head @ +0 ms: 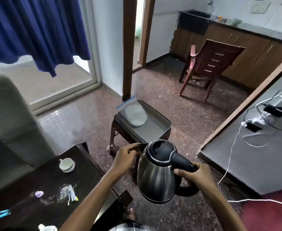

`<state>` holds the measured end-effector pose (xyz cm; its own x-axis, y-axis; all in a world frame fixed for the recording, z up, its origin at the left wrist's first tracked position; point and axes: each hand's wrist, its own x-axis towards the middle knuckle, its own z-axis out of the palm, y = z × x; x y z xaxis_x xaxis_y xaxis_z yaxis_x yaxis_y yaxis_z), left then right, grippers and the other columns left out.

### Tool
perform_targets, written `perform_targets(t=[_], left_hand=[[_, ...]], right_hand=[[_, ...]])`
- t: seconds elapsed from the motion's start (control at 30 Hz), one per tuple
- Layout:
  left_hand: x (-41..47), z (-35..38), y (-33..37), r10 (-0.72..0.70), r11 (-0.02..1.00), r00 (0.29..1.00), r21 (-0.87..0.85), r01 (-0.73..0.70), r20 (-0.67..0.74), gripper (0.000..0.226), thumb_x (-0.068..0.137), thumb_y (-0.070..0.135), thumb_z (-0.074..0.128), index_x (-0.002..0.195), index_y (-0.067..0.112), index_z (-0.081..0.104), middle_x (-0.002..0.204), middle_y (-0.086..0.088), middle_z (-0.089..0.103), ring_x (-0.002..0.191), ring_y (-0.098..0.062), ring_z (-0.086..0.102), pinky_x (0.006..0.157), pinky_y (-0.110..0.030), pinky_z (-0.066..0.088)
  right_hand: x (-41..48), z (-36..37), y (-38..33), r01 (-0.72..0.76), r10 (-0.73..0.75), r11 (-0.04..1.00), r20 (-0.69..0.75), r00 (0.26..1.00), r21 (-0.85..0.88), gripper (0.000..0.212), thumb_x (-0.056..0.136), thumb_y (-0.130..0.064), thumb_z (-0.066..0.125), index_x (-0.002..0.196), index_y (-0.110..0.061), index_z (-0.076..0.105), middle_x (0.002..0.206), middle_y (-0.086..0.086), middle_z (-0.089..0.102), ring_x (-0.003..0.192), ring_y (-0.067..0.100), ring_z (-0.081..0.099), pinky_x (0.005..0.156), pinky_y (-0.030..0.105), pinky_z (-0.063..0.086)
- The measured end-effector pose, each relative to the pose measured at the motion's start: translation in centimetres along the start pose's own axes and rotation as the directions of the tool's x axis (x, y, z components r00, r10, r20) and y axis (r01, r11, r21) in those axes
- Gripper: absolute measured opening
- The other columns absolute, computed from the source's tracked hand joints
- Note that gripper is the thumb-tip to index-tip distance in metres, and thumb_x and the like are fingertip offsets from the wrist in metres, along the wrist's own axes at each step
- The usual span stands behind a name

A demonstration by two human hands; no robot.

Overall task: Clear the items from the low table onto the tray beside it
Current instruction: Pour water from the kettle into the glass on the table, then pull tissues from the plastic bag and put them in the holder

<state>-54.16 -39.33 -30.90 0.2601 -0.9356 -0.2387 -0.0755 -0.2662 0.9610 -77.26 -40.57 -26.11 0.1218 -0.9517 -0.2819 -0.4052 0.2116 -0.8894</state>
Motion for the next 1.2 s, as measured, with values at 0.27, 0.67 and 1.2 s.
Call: perform_targets(t=[0.27, 0.67, 1.2], left_hand=[[10.4, 2.2, 4.3, -0.089, 0.988, 0.993, -0.13, 0.079, -0.078, 0.045, 0.09, -0.013, 0.03, 0.12, 0.005, 0.059, 0.108, -0.004, 0.06, 0.076, -0.001, 0.056, 0.061, -0.013, 0.047], [22.2, 6.4, 4.4, -0.402, 0.82, 0.884, -0.523, 0.231, -0.239, 0.044, 0.094, -0.002, 0.03, 0.106, 0.022, 0.064, 0.132, -0.004, 0.055, 0.117, -0.015, 0.049, 0.095, -0.04, 0.044], [27.8, 11.7, 0.5, -0.722, 0.4, 0.649, -0.91, 0.108, -0.24, 0.04, 0.092, -0.002, 0.027, 0.095, 0.017, 0.062, 0.067, 0.006, 0.072, 0.067, -0.007, 0.065, 0.077, -0.027, 0.049]], right_hand=[[13.8, -2.4, -3.5, 0.045, -0.031, 0.995, 0.151, 0.988, -0.093, 0.031, 0.061, -0.01, 0.085, 0.05, -0.017, 0.056, 0.041, -0.004, 0.049, 0.037, 0.005, 0.043, 0.04, 0.015, 0.034], [37.9, -4.1, -6.5, 0.264, -0.033, 0.921, 0.618, 0.785, -0.286, 0.04, 0.059, -0.019, 0.087, 0.085, 0.002, 0.066, 0.069, 0.013, 0.059, 0.067, 0.024, 0.06, 0.068, 0.049, 0.053], [53.3, 3.0, -2.2, 0.611, 0.131, 0.675, 0.882, 0.453, -0.414, 0.032, 0.059, -0.022, 0.082, 0.06, -0.018, 0.05, 0.058, -0.007, 0.044, 0.056, 0.007, 0.039, 0.054, 0.028, 0.028]])
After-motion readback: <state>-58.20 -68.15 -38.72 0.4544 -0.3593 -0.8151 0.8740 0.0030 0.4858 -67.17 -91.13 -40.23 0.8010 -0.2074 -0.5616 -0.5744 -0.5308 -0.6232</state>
